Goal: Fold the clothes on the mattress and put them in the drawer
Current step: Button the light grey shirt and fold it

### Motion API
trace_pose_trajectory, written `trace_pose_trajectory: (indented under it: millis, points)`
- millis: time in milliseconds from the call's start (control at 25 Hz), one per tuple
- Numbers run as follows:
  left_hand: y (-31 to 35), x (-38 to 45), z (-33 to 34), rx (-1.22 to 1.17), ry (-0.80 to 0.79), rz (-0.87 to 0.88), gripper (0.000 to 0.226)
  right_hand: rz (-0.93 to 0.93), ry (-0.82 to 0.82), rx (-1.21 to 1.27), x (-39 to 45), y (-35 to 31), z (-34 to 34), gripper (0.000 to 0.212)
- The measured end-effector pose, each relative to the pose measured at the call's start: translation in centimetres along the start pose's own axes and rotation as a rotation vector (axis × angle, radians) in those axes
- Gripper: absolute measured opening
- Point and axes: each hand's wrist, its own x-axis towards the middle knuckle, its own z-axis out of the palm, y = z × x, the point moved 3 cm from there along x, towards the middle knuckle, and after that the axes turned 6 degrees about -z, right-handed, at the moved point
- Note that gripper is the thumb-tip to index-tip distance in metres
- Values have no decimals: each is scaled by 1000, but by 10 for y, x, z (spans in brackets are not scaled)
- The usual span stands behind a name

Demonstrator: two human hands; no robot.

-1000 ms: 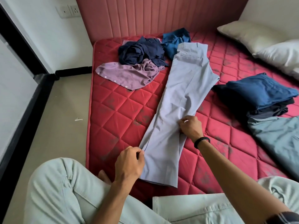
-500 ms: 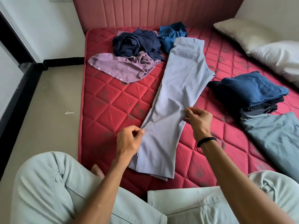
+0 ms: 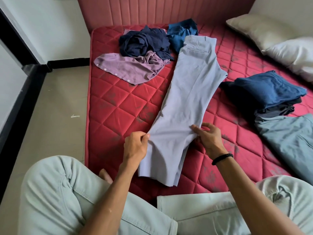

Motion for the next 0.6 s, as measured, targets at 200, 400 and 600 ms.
trace_pose_trajectory:
  millis: [200,400,600]
  points:
    - [0,-6,7,141,-56,-65,47,-11,-42,-162,-12,2,1,47]
    - [-8,-13,-4,246,-36,-83,39,31,-358,-270,-42,11,9,36]
    - [6,-26,0,254,1,-6,28,-19,-74,-442,-34,18,7,43]
